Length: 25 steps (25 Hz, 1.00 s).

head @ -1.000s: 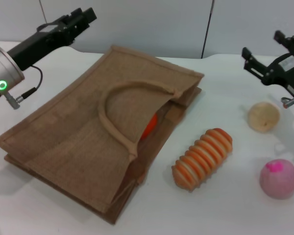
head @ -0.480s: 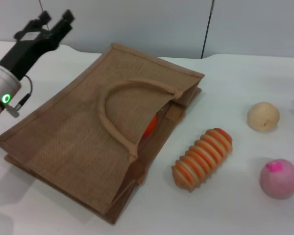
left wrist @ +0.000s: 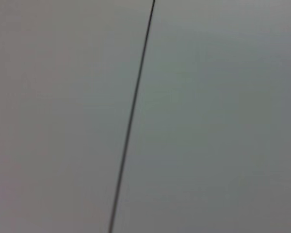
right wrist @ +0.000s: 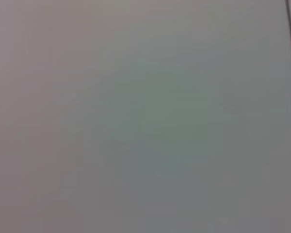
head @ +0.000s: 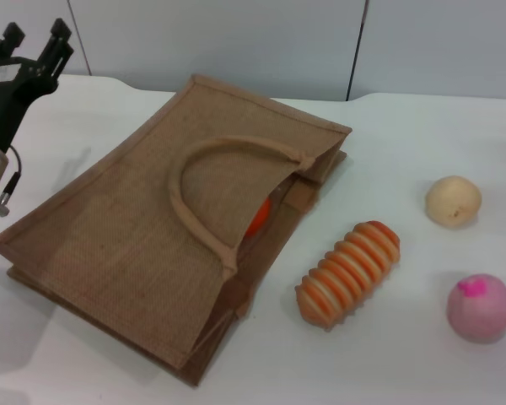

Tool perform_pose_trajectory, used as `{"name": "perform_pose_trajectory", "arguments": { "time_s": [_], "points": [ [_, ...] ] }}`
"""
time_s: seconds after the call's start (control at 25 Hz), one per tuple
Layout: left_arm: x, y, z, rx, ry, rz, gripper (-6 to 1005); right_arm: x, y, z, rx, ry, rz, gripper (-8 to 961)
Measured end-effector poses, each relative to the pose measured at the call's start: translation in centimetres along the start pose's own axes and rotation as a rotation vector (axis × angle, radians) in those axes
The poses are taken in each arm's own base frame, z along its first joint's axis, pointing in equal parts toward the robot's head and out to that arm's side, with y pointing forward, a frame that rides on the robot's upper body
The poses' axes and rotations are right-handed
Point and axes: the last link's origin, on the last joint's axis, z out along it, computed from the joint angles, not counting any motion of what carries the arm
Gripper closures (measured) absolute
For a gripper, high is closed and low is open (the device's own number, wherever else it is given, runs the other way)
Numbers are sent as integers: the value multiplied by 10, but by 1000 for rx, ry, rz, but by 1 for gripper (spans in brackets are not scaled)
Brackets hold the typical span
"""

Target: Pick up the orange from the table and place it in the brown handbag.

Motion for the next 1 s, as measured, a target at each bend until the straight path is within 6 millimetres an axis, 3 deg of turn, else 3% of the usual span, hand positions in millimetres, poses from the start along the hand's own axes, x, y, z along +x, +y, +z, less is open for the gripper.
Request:
{"name": "perform_pose_trajectory", "arguments": {
  "time_s": [1.0],
  "points": [
    [4,3,-13,15,71,58,240,2,-5,-4,16,10,22,62]
  ]
}}
